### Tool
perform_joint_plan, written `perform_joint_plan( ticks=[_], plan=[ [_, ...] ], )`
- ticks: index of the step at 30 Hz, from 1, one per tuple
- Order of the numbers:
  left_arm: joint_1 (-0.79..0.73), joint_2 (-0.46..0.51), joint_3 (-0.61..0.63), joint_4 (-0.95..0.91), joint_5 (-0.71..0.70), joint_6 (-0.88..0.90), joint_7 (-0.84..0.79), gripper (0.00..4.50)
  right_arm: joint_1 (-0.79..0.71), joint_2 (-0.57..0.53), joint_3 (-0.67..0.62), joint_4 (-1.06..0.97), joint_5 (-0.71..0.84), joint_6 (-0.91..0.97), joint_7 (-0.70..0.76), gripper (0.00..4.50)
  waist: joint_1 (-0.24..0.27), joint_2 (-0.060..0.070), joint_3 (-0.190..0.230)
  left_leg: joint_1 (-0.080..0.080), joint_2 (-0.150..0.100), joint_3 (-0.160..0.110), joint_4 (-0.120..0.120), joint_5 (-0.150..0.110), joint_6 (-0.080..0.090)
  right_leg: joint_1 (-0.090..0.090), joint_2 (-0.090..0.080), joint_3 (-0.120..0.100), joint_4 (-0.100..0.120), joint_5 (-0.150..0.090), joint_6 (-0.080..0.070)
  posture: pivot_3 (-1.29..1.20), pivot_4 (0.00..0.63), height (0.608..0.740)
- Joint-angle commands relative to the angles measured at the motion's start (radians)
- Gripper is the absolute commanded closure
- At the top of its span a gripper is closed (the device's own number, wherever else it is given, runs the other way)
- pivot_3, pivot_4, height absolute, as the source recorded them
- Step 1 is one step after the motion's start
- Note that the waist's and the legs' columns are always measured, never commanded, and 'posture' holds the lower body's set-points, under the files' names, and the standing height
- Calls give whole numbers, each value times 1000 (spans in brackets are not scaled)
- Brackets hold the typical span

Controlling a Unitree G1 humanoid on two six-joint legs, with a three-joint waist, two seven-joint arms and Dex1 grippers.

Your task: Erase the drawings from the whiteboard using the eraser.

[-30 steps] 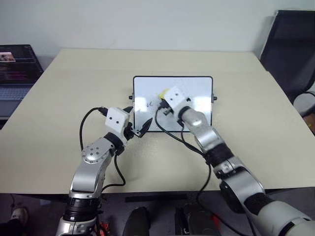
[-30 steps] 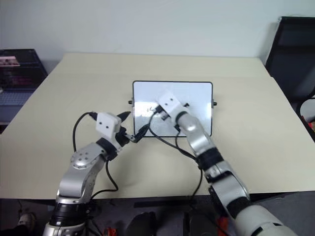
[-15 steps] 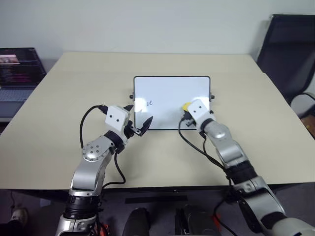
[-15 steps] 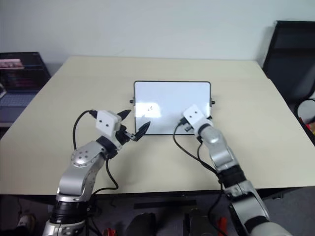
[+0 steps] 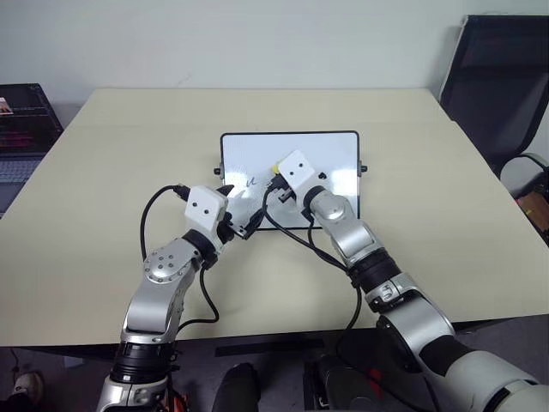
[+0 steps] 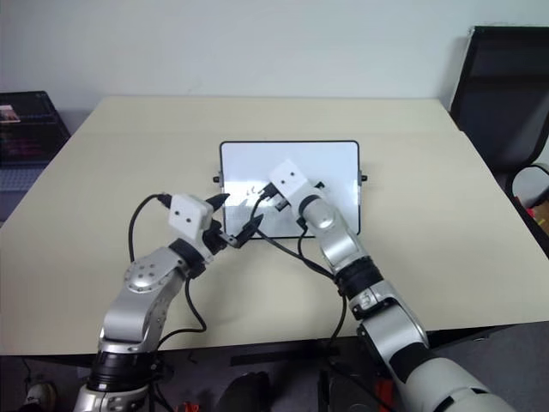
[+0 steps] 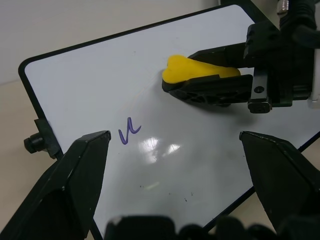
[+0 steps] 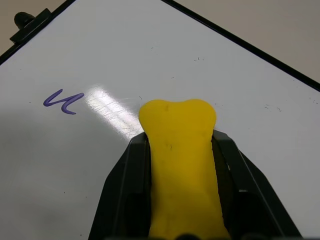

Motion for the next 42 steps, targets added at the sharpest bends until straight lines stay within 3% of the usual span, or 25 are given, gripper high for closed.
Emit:
perform_joint_plan(
  ticks=[1, 7, 18, 24, 42],
  plan=[
    [-6, 3, 11, -42, -6, -10, 7, 0, 83, -68, -13, -47, -16, 39, 18, 3300, 7, 0, 0, 0, 0, 0, 0, 0, 0, 0, 0, 0, 0, 0, 0, 0, 150, 740],
    [-8, 1, 14, -35, -15, -8, 2, 0, 279, -204, -57, -308, -2, 135, 70, 3300, 36, 0, 0, 1, 0, 0, 2, 0, 0, 4, -2, -1, -2, -3, -3, 0, 150, 740],
    [78, -1, 76, -35, -58, -24, 11, 0, 525, -223, -141, -750, 213, 141, 214, 3300, 27, 1, 2, -2, 0, 1, 0, -1, -1, -1, -1, -1, -3, -2, 1, 0, 150, 740],
    [114, -20, 111, -37, -71, -49, 35, 0, 601, -239, -163, -769, 210, 81, 198, 3300, 29, 1, 2, -3, 0, 1, 0, -2, -3, -1, 0, -2, -3, -3, -1, 0, 150, 740],
    [116, -15, 99, -51, -71, -58, 41, 0, 558, -232, -160, -736, 232, -39, 205, 3300, 30, 1, 2, -2, -1, 1, 0, -2, -3, -1, 2, -2, -3, -3, -1, 0, 150, 740]
  ],
)
